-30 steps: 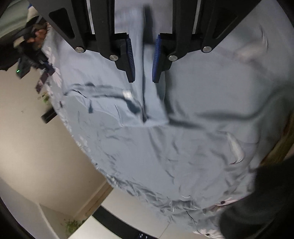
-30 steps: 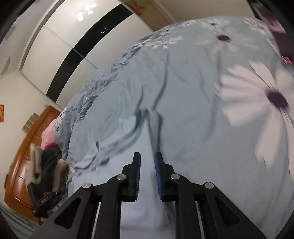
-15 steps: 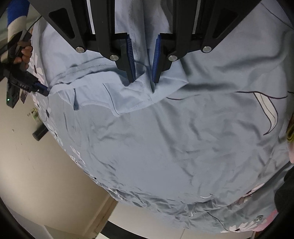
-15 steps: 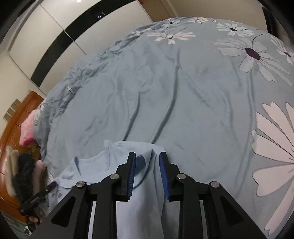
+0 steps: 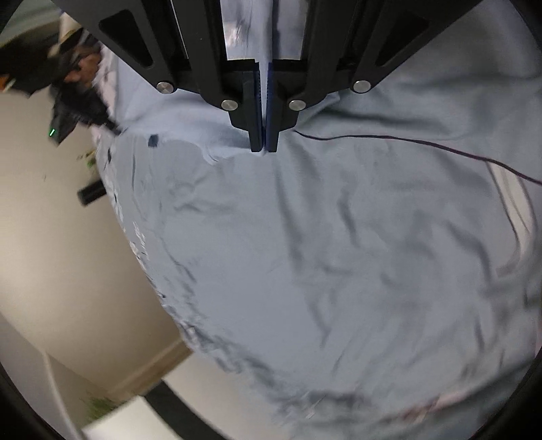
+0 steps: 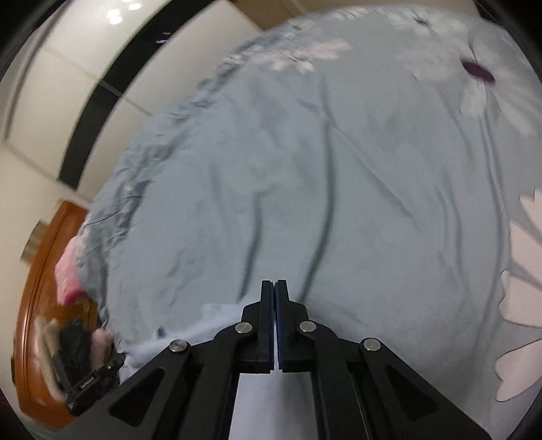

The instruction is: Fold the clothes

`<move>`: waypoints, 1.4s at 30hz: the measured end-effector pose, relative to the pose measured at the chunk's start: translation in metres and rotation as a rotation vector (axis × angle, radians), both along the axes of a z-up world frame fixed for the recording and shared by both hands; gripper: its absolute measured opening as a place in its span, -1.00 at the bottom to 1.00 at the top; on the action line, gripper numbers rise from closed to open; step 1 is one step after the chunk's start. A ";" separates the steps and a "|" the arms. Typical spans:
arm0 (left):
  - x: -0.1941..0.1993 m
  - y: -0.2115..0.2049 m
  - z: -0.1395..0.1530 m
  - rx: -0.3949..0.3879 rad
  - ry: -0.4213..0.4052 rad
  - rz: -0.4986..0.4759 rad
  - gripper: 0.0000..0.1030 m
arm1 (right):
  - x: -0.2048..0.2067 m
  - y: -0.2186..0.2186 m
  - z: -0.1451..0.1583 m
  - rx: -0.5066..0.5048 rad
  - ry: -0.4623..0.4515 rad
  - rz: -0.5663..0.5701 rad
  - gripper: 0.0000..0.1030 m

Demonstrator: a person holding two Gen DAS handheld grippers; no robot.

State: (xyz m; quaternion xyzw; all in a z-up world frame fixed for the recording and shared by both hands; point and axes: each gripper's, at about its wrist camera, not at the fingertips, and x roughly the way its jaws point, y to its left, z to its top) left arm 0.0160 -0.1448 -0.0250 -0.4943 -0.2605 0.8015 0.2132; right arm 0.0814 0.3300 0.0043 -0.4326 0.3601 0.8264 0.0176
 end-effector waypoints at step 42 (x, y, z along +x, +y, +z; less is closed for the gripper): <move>0.241 0.144 -0.006 -0.155 0.128 -0.401 -0.18 | 0.203 -0.053 -0.036 -0.224 0.060 -0.089 -0.15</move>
